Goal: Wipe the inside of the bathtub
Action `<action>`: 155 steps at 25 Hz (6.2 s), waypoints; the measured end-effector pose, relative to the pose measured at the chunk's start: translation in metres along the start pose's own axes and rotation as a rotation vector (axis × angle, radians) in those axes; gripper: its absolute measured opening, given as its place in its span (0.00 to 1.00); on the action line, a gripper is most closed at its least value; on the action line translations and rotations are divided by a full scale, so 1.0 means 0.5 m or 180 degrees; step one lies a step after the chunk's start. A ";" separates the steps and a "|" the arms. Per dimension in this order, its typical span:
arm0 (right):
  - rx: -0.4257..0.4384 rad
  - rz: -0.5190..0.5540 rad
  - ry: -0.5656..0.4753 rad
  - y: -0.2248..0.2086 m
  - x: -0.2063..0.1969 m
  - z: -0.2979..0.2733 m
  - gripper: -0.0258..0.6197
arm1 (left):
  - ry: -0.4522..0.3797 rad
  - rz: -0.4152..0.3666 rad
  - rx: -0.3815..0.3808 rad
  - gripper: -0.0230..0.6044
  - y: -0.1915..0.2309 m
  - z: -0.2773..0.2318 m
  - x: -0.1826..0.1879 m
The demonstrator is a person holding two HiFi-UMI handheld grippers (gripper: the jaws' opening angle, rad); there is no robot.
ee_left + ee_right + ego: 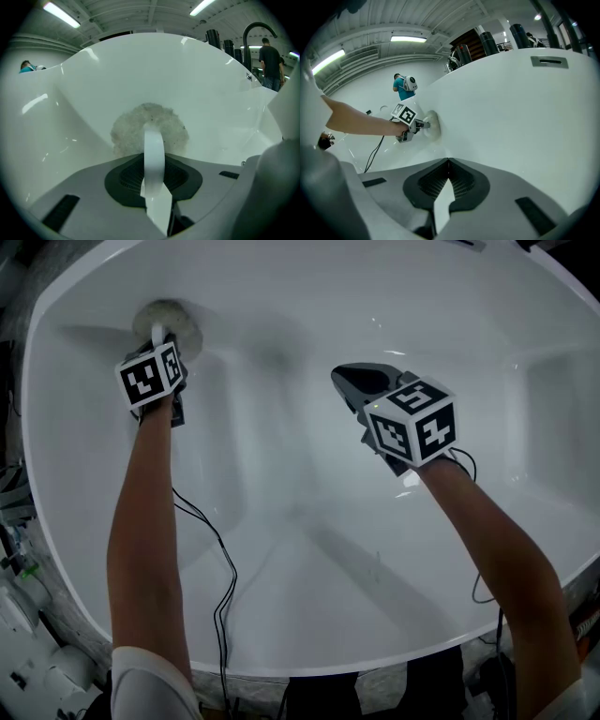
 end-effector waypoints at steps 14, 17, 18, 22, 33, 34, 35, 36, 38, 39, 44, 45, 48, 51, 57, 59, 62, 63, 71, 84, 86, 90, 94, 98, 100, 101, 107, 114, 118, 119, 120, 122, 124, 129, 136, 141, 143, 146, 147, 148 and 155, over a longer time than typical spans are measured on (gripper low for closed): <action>-0.0086 -0.0221 0.0044 -0.076 -0.126 -0.026 0.07 | 0.0151 0.0433 0.0011 0.19 -0.026 -0.102 -0.106; -0.0104 -0.0263 0.0030 -0.084 -0.127 -0.024 0.07 | 0.0219 0.0513 -0.0024 0.19 -0.041 -0.120 -0.118; -0.0110 -0.0272 0.0033 -0.073 -0.126 -0.028 0.07 | 0.0240 0.0552 -0.0034 0.19 -0.031 -0.121 -0.128; -0.0116 -0.0276 0.0079 -0.028 -0.123 -0.077 0.07 | 0.0304 0.0599 -0.0032 0.19 0.026 -0.139 -0.167; -0.0142 -0.0383 0.0018 -0.155 -0.184 -0.024 0.07 | 0.0372 0.0602 -0.0071 0.19 -0.150 -0.188 -0.185; -0.0148 -0.0386 0.0010 -0.159 -0.182 -0.019 0.07 | 0.0372 0.0626 -0.0073 0.19 -0.153 -0.186 -0.183; -0.0158 -0.0388 0.0000 -0.164 -0.179 -0.011 0.07 | 0.0368 0.0641 -0.0081 0.19 -0.158 -0.184 -0.180; -0.0171 -0.0392 -0.0009 -0.169 -0.174 -0.003 0.07 | 0.0363 0.0644 -0.0097 0.19 -0.164 -0.181 -0.175; -0.0199 -0.0399 -0.0024 -0.175 -0.166 0.012 0.07 | 0.0356 0.0637 -0.0139 0.19 -0.181 -0.173 -0.165; -0.0208 -0.0401 -0.0031 -0.178 -0.162 0.020 0.07 | 0.0350 0.0636 -0.0160 0.19 -0.192 -0.170 -0.160; -0.0223 -0.0419 -0.0053 -0.224 -0.181 0.064 0.07 | 0.0351 0.0678 -0.0254 0.19 -0.291 -0.175 -0.147; -0.0228 -0.0432 -0.0062 -0.240 -0.189 0.073 0.07 | 0.0351 0.0688 -0.0267 0.19 -0.314 -0.180 -0.146; -0.0250 -0.0454 -0.0075 -0.282 -0.208 0.105 0.07 | 0.0350 0.0679 -0.0312 0.19 -0.377 -0.187 -0.140; -0.0276 -0.0466 -0.0081 -0.303 -0.209 0.141 0.07 | 0.0325 0.0749 -0.0340 0.19 -0.416 -0.178 -0.124; -0.0291 -0.0488 -0.0081 -0.381 -0.258 0.211 0.07 | 0.0326 0.0787 -0.0428 0.19 -0.558 -0.197 -0.123; -0.0311 -0.0509 -0.0079 -0.421 -0.281 0.234 0.07 | 0.0332 0.0787 -0.0470 0.19 -0.620 -0.212 -0.123; -0.0315 -0.0518 -0.0077 -0.453 -0.301 0.264 0.07 | 0.0344 0.0865 -0.0469 0.19 -0.671 -0.220 -0.124; -0.0315 -0.0514 -0.0083 -0.457 -0.301 0.273 0.07 | 0.0340 0.0887 -0.0465 0.19 -0.677 -0.218 -0.122; -0.0383 -0.0638 -0.0186 -0.589 -0.365 0.360 0.07 | 0.0290 0.0826 -0.0570 0.19 -0.887 -0.251 -0.113; -0.0503 -0.0864 -0.0378 -0.735 -0.416 0.524 0.07 | 0.0345 0.0586 -0.0866 0.19 -1.196 -0.248 -0.047; -0.0517 -0.0861 -0.0379 -0.742 -0.420 0.531 0.07 | 0.0348 0.0511 -0.0933 0.19 -1.226 -0.252 -0.040; -0.0546 -0.0884 -0.0415 -0.761 -0.423 0.553 0.07 | 0.0364 0.0403 -0.1071 0.19 -1.297 -0.262 -0.033; -0.0634 -0.0979 -0.0482 -0.802 -0.449 0.607 0.07 | 0.0371 0.0184 -0.1250 0.19 -1.411 -0.267 -0.022; -0.0734 -0.1055 -0.0509 -0.840 -0.467 0.636 0.07 | 0.0397 -0.0120 -0.1443 0.19 -1.510 -0.280 -0.004; -0.0779 -0.1086 -0.0529 -0.852 -0.474 0.653 0.07 | 0.0415 -0.0260 -0.1499 0.19 -1.549 -0.283 0.007; -0.0800 -0.1103 -0.0543 -0.857 -0.477 0.663 0.07 | 0.0416 -0.0327 -0.1527 0.19 -1.568 -0.282 0.011; -0.0901 -0.1283 -0.0659 -0.892 -0.489 0.707 0.07 | 0.0440 -0.0684 -0.1723 0.19 -1.680 -0.268 0.046; -0.0923 -0.1272 -0.0611 -0.893 -0.493 0.706 0.07 | 0.0436 -0.0822 -0.1829 0.19 -1.714 -0.248 0.065; -0.0939 -0.1261 -0.0603 -0.883 -0.476 0.716 0.07 | 0.0398 -0.0879 -0.1929 0.19 -1.716 -0.201 0.075; -0.0929 -0.1250 -0.0601 -0.877 -0.469 0.719 0.07 | 0.0392 -0.0889 -0.1950 0.19 -1.714 -0.185 0.079; -0.0916 -0.1245 -0.0600 -0.870 -0.461 0.720 0.07 | 0.0397 -0.0890 -0.1972 0.19 -1.710 -0.167 0.081; -0.0889 -0.1246 -0.0605 -0.855 -0.442 0.725 0.07 | 0.0421 -0.0904 -0.2032 0.19 -1.699 -0.125 0.080; -0.0861 -0.1279 -0.0623 -0.833 -0.418 0.734 0.07 | 0.0447 -0.0946 -0.2098 0.19 -1.681 -0.077 0.081; -0.0860 -0.1283 -0.0666 -0.773 -0.353 0.772 0.07 | 0.0456 -0.0634 -0.2192 0.19 -1.594 0.043 0.125; -0.0760 -0.0989 -0.0619 -0.671 -0.249 0.802 0.07 | 0.0338 -0.0548 -0.2072 0.19 -1.456 0.194 0.197; -0.0680 -0.1148 -0.0748 -0.590 -0.200 0.842 0.07 | 0.0187 -0.0505 -0.2083 0.19 -1.407 0.349 0.237; -0.0630 -0.1221 -0.0786 -0.548 -0.188 0.851 0.07 | 0.0166 -0.0522 -0.2117 0.19 -1.386 0.415 0.239; -0.0576 -0.1244 -0.0834 -0.489 -0.166 0.862 0.07 | 0.0135 -0.0582 -0.2130 0.19 -1.343 0.502 0.236; -0.0568 -0.1250 -0.0847 -0.471 -0.160 0.869 0.07 | 0.0119 -0.0594 -0.2119 0.19 -1.328 0.528 0.234; -0.0568 -0.1272 -0.0863 -0.452 -0.155 0.879 0.07 | 0.0104 -0.0607 -0.2110 0.19 -1.314 0.553 0.232; -0.0690 -0.1155 -0.0931 -0.287 -0.125 0.951 0.07 | -0.0061 -0.0715 -0.2018 0.19 -1.189 0.728 0.210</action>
Point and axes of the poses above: the fingertips, and each gripper's own axes: z backward along the fingers, y to its left, x out of its top, the point moved 3 cm from there along z, backward along the fingers, and after that the axes turned 3 degrees about y, right-handed, at the moved point
